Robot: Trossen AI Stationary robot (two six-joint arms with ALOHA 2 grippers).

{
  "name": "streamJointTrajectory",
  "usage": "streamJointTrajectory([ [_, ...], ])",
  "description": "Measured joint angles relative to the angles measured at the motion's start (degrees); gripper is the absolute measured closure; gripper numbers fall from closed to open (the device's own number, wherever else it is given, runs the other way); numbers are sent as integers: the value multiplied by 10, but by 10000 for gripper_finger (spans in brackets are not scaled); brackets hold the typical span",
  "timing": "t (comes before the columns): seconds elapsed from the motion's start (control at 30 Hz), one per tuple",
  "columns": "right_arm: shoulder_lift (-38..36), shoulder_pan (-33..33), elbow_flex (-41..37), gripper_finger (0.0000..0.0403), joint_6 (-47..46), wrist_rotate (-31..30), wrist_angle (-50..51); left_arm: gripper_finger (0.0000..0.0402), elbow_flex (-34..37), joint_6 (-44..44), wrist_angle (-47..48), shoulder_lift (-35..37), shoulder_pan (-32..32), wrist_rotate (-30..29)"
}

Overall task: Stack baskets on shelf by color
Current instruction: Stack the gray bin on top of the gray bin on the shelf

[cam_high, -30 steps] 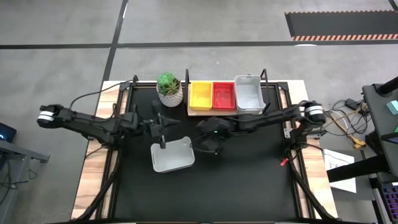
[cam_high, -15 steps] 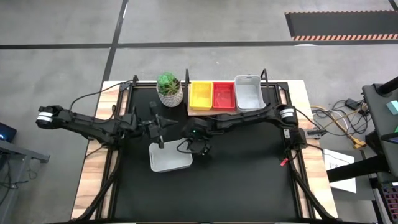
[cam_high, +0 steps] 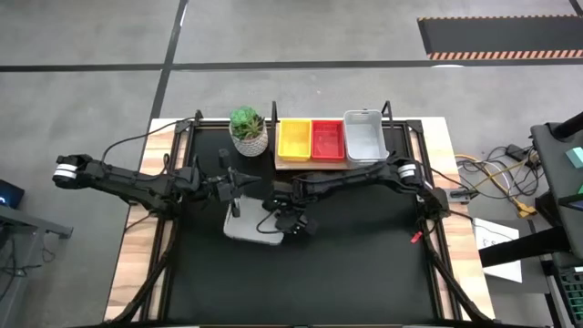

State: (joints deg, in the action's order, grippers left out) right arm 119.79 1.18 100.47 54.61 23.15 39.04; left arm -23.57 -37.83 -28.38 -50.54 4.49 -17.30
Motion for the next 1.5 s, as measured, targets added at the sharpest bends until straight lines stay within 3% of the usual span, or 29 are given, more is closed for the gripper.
streamJointTrajectory([
  [0.2,-3,11,5,391,-18,-2,7,402,0,0,-1,0,0,0],
  [0.47,-30,13,13,394,-105,-3,44,402,0,10,-36,0,1,-13],
  [0.93,-154,35,6,394,-279,-15,110,402,2,19,-67,0,1,-18],
  [1.3,-288,66,5,394,-370,-170,173,402,2,31,-67,0,1,-18],
  [1.5,-349,41,4,394,-382,-328,237,402,2,30,-67,0,1,-18],
])
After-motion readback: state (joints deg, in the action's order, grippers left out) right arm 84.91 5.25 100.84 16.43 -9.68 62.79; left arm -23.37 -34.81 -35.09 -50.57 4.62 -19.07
